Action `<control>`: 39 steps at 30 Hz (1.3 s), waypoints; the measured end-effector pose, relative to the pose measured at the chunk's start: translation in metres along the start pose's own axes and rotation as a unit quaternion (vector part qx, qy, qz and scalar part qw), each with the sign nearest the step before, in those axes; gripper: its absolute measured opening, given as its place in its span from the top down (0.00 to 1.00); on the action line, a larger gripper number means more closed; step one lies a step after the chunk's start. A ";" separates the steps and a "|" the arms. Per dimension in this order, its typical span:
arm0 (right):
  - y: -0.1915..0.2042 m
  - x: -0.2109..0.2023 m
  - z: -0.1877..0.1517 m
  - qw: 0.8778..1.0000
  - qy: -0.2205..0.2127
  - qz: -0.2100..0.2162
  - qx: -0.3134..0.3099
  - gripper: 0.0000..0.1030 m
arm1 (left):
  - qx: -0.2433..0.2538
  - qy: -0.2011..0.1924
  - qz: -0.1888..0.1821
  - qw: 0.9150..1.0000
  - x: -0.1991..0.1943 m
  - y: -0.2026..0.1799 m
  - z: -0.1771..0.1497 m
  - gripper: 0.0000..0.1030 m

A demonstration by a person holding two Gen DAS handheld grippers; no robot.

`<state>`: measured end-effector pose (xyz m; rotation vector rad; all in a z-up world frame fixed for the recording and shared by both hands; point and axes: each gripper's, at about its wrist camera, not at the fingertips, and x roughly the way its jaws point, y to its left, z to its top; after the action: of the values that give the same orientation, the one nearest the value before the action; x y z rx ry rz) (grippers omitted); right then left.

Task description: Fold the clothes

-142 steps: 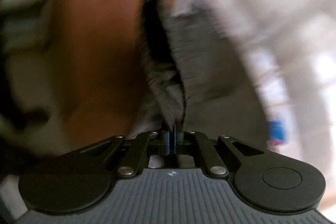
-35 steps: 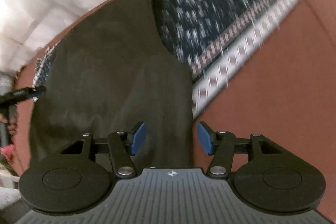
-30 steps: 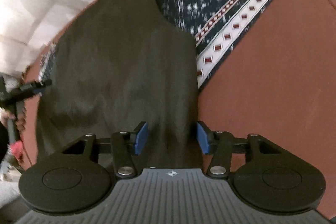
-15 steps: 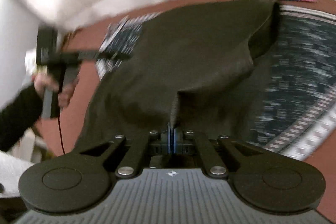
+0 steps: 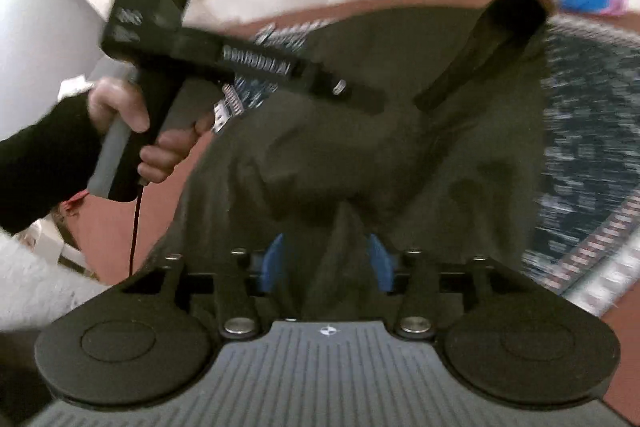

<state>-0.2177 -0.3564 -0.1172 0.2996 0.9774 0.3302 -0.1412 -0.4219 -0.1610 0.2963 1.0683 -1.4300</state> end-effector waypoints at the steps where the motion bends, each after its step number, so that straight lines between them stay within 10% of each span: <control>1: -0.003 -0.009 -0.006 1.000 -0.001 -0.010 0.007 0.46 | 0.009 0.003 -0.007 1.000 0.000 -0.007 -0.002 0.19; 11: 0.005 -0.017 -0.049 0.996 -0.002 -0.023 0.091 0.41 | 0.076 0.045 0.041 0.995 0.044 -0.045 -0.005 0.21; 14: 0.020 -0.006 -0.052 0.998 0.013 -0.045 0.039 0.35 | 0.035 0.049 0.028 0.998 0.052 -0.035 -0.001 0.89; 16: 0.025 0.003 -0.054 0.997 0.031 -0.067 0.005 0.44 | -0.013 0.038 0.007 0.999 0.046 -0.022 0.000 0.95; 17: 0.025 0.006 -0.056 0.997 0.041 -0.071 -0.005 0.85 | -0.044 0.027 -0.006 0.999 0.040 -0.012 0.000 0.96; 27: 0.037 0.032 -0.050 0.996 0.075 0.021 -0.035 0.87 | -0.136 0.024 0.041 0.990 0.017 0.048 -0.052 0.95; 39: 0.026 0.063 -0.047 0.994 0.091 0.064 -0.016 0.68 | -0.106 -0.016 0.071 0.992 0.002 0.049 -0.068 0.70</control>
<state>-0.2284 -0.3030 -0.1790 0.3066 1.1339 0.4972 -0.1264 -0.3640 -0.2193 0.1911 1.1385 -1.1799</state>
